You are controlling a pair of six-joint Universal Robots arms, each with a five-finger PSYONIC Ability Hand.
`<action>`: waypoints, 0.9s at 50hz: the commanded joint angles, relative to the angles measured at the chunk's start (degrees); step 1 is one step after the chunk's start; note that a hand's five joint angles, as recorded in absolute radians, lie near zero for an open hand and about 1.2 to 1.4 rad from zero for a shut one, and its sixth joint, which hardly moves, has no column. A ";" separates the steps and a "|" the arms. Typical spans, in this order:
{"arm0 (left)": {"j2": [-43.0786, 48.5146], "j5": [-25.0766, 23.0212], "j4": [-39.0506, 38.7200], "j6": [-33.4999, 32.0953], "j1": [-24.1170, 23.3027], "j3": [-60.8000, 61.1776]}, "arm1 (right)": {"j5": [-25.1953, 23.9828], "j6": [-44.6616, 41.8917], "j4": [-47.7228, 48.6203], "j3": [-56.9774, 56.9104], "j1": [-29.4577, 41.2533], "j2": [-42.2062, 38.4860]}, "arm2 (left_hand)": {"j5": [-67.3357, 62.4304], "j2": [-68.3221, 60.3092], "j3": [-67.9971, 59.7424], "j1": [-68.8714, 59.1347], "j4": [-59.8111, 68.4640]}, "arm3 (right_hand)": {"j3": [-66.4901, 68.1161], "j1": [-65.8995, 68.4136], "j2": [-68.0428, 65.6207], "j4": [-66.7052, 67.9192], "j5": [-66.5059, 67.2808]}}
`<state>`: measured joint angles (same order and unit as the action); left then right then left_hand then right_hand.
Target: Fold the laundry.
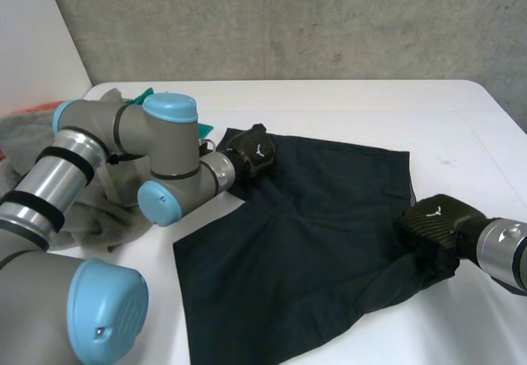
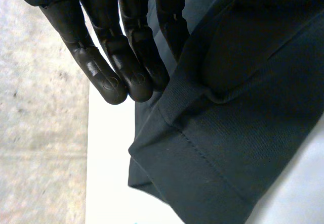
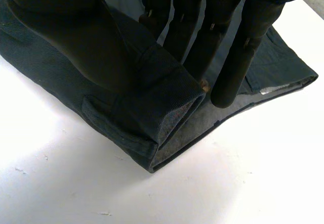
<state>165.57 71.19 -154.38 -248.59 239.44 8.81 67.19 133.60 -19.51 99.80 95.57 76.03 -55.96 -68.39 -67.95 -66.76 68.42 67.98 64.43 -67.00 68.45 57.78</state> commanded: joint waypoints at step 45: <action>-57.09 24.97 8.32 57.07 -4.93 65.24 | 8.91 36.88 10.01 -9.97 5.15 -3.78 | 49.02 51.45 51.01 49.82 -51.48 | 12.02 15.57 -13.00 11.55 12.22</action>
<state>118.46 97.54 -143.98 -193.53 239.22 57.38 70.90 159.03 -10.50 92.34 100.93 74.46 -5.34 -16.13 -15.86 -15.68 15.61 67.98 64.43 -67.00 68.46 58.09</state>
